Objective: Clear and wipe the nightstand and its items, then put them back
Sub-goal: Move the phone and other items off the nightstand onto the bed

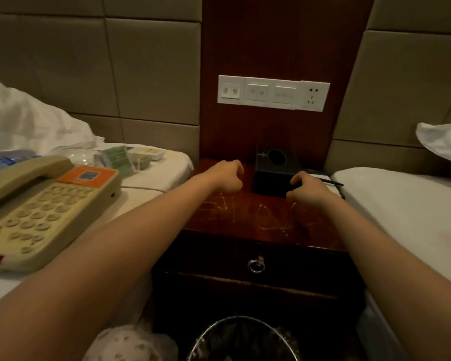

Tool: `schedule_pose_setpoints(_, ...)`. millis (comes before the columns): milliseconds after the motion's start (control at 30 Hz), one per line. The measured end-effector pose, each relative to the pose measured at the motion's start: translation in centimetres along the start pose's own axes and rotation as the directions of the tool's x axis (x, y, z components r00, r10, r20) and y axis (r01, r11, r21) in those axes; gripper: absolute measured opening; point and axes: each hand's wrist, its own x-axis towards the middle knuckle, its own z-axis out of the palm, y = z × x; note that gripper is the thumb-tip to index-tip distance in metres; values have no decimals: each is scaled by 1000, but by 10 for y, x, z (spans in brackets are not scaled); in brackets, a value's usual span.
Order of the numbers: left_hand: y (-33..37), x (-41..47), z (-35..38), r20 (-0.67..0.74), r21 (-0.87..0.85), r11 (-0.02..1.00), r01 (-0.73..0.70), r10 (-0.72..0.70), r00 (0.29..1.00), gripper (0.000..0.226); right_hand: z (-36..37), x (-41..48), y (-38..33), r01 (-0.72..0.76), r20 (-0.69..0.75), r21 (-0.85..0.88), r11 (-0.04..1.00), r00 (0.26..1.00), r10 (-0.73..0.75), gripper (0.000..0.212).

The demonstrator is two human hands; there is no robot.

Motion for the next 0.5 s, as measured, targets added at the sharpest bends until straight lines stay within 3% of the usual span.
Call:
schedule_pose_setpoints(133, 4, 37, 19, 34, -117, 992, 51, -48, 998, 57, -9, 30, 18, -36, -64, 23, 999, 997, 37, 57)
schedule_pose_setpoints(267, 4, 73, 42, 49, -281, 945, 168, -160, 986, 66, -2, 60, 30, -102, -134, 276, 956, 980, 144, 41)
schedule_pose_setpoints(367, 5, 95, 54, 43, -404, 887, 223, -225, 973, 71, 8, 83, 37, -144, -132, 415, 898, 967, 216, 56)
schedule_pose_setpoints(500, 8, 120, 62, 28, -564, 797, 216, -243, 970, 59, 16, 105, 39, -141, -138, 484, 864, 962, 234, 52)
